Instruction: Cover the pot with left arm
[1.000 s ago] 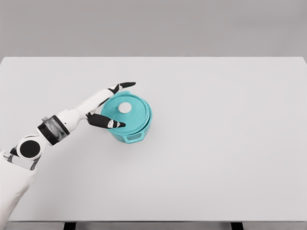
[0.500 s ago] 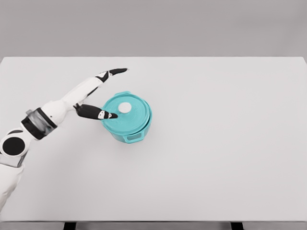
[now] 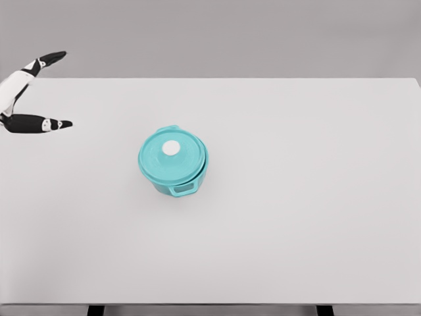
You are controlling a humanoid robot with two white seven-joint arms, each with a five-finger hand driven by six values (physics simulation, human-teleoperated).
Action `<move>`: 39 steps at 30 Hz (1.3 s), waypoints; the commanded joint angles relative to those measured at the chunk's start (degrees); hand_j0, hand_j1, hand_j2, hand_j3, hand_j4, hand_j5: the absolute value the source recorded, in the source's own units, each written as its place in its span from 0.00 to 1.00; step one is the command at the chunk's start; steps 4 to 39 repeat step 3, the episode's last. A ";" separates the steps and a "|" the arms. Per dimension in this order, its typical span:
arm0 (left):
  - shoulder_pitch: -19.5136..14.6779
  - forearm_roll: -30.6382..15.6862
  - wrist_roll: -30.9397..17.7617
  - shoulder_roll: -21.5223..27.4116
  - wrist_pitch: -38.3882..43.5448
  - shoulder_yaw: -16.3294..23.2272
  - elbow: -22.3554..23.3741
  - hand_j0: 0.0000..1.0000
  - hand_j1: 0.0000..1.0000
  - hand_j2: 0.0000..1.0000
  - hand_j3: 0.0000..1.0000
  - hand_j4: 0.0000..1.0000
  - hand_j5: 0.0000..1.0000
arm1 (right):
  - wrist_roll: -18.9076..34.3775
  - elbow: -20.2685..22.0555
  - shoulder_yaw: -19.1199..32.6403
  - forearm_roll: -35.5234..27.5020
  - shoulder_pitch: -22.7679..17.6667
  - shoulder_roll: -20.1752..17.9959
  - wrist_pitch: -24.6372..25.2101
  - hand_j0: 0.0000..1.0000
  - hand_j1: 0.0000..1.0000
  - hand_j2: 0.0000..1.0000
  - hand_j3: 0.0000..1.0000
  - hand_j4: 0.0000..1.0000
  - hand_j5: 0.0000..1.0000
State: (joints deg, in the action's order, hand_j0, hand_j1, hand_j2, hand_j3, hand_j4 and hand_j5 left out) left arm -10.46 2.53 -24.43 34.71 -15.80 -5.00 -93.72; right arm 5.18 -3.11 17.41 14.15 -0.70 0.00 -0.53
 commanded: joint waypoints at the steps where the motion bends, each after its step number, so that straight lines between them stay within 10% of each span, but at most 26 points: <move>1: 0.00 -0.25 0.00 0.18 0.07 -0.36 0.21 1.00 1.00 1.00 1.00 1.00 1.00 | 0.01 -0.06 0.00 0.00 0.00 0.00 0.00 1.00 1.00 1.00 1.00 1.00 1.00; 39: 0.44 -0.16 0.00 0.09 0.16 -0.28 -0.05 1.00 1.00 1.00 1.00 1.00 1.00 | 0.01 -0.06 0.00 0.00 0.09 0.00 0.00 1.00 1.00 1.00 1.00 1.00 1.00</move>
